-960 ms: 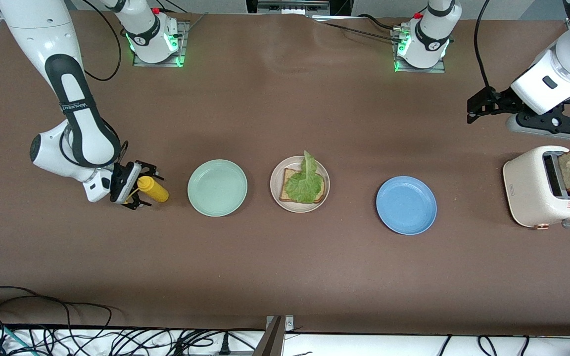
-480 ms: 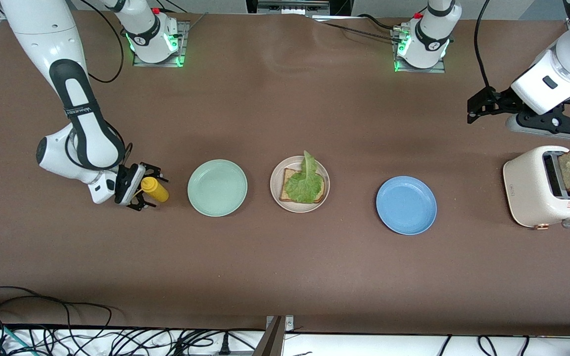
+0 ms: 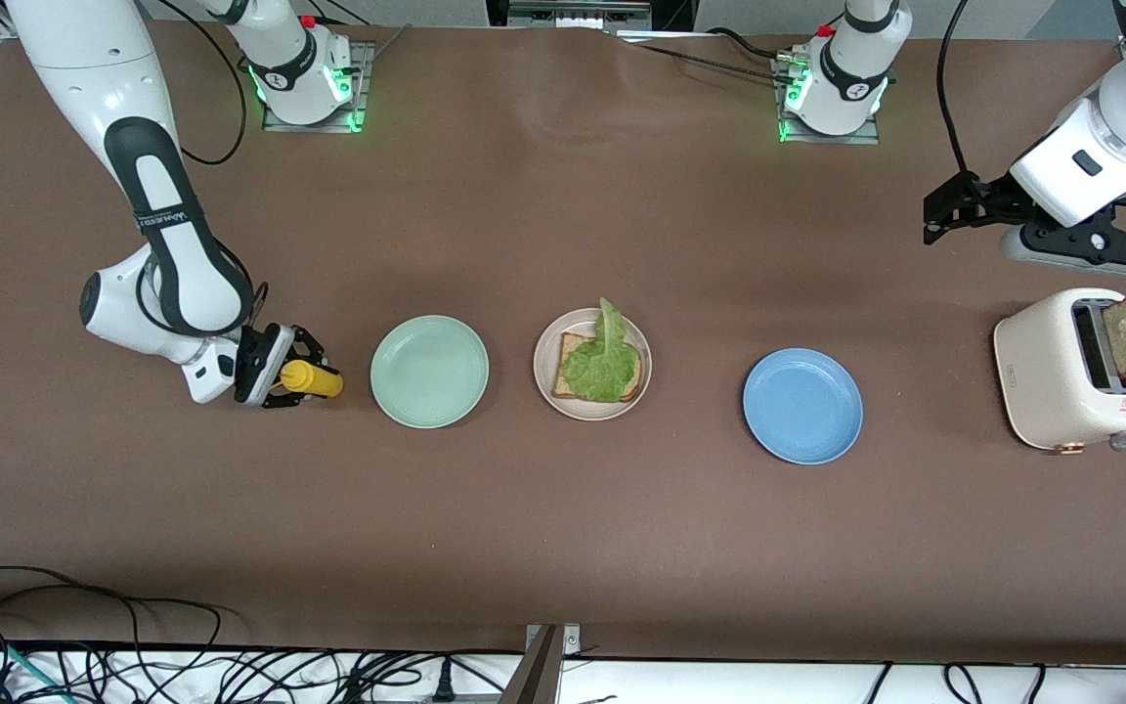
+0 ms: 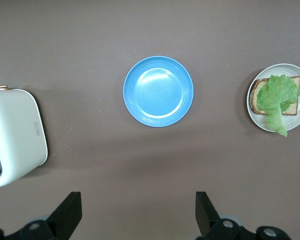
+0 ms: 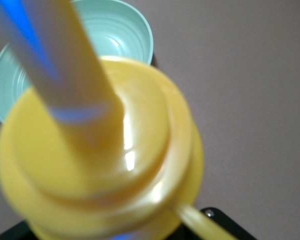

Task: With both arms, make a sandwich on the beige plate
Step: 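Lift the bottle and carry it over the sandwich on the beige plate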

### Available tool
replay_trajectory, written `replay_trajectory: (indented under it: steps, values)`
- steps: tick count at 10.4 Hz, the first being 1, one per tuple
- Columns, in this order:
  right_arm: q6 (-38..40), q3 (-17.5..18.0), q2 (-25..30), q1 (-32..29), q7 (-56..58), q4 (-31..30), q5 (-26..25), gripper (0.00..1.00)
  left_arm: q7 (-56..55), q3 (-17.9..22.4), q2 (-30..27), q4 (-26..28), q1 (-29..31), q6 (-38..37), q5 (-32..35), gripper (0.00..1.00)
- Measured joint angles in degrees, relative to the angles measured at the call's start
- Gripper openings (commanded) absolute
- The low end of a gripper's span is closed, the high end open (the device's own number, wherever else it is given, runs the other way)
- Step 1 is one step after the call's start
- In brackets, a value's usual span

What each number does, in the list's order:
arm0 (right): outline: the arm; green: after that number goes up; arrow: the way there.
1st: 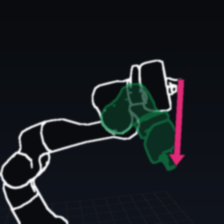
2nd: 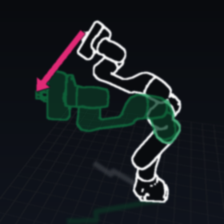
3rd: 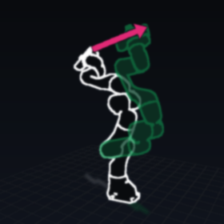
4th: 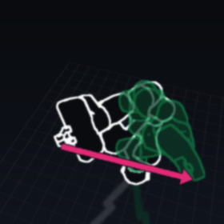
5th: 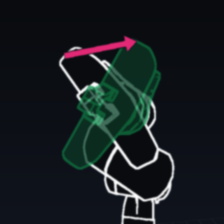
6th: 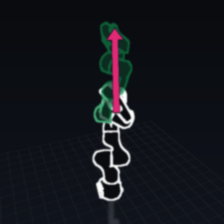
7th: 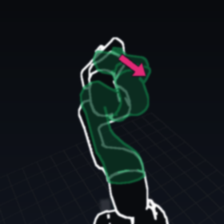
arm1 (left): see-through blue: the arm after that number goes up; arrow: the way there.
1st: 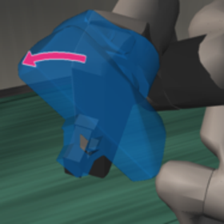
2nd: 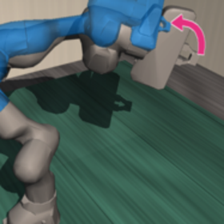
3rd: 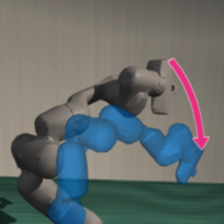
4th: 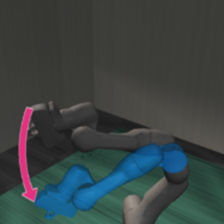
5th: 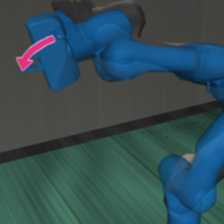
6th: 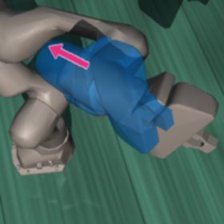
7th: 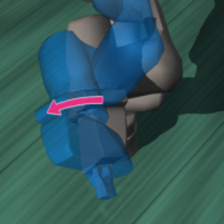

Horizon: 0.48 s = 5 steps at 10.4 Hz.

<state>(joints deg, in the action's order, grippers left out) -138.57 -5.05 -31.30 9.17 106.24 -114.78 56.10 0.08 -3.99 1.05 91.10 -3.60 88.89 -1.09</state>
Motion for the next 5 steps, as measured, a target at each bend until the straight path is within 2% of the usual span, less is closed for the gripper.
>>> replay_trajectory:
  steps: [1,2,5]
  values:
    - [-0.1,0.5,0.0,0.2,-1.7,0.8,-1.4,0.00,0.0,0.0,0.0,0.0,0.0,0.0,0.0,1.00]
    - [-0.2,0.8,0.1,0.6,-6.0,2.0,-5.5,0.00,0.0,0.0,0.0,0.0,0.0,0.0,0.0,1.00]
    - [0.6,3.2,1.7,1.3,-27.4,5.6,-22.9,0.00,0.0,0.0,0.0,0.0,0.0,0.0,0.0,1.00]
